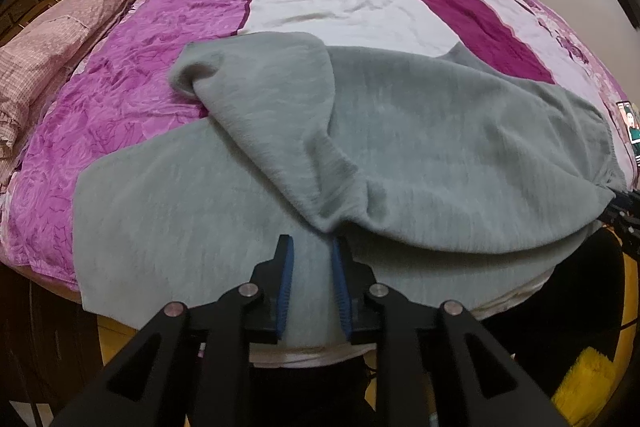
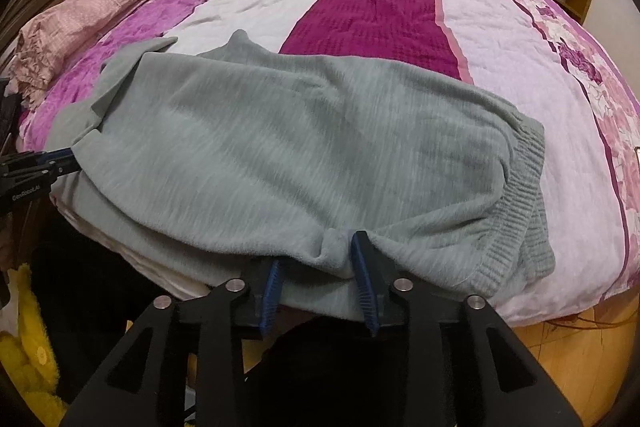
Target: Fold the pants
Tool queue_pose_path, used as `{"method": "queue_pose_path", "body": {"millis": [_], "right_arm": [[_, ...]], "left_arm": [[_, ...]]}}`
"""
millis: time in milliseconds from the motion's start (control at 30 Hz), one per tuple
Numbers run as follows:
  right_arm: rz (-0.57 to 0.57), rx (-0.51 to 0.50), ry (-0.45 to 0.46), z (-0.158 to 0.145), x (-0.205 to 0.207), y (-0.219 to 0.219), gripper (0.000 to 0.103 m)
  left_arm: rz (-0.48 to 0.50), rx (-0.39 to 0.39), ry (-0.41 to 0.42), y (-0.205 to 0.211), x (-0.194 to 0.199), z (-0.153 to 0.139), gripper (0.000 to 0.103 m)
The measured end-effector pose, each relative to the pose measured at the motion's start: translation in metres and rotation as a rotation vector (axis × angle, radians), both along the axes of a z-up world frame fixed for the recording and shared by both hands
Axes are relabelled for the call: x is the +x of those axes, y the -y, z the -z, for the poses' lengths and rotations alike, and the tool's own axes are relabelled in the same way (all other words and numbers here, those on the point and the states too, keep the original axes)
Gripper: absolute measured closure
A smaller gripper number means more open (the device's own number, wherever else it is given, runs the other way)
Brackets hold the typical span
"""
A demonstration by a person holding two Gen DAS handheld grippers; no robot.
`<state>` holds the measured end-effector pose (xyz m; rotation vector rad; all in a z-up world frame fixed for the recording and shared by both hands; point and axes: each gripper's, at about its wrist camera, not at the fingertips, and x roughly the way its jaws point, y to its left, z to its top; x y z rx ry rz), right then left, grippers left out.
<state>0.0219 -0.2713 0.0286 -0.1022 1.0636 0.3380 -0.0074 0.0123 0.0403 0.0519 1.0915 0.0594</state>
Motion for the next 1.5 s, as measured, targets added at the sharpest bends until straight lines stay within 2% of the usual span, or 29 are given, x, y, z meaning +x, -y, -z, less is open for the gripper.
{"method": "queue_pose_path", "body": {"millis": [400, 500, 667, 833, 1000, 1233, 1367, 1500], "right_arm": [[0.083, 0.046, -0.021, -0.009, -0.007, 0.021, 0.070], [0.113, 0.071, -0.017, -0.012, -0.007, 0.029, 0.065], [0.162, 0.124, -0.021, -0.015, -0.008, 0.042, 0.062], [0.176, 0.134, -0.013, -0.020, -0.012, 0.047, 0.058], [0.193, 0.141, 0.007, -0.030, -0.021, 0.058, 0.055], [0.305, 0.183, 0.050, -0.045, -0.022, 0.094, 0.055], [0.368, 0.229, 0.013, -0.040, -0.013, 0.111, 0.055], [0.420, 0.322, -0.064, -0.028, 0.001, 0.118, 0.055]], "left_arm": [[-0.018, -0.004, 0.008, -0.007, -0.007, -0.005, 0.082], [-0.028, -0.019, 0.009, -0.009, -0.007, -0.008, 0.081], [-0.029, -0.022, 0.024, -0.009, -0.008, -0.015, 0.073], [-0.038, -0.100, 0.038, -0.012, -0.011, -0.025, 0.068], [-0.050, -0.151, 0.055, -0.014, -0.015, -0.036, 0.067], [-0.076, -0.188, 0.050, -0.018, -0.006, -0.035, 0.067], [-0.088, -0.247, 0.029, -0.020, 0.008, -0.027, 0.067], [-0.112, -0.256, 0.003, -0.020, 0.022, -0.015, 0.067]]}}
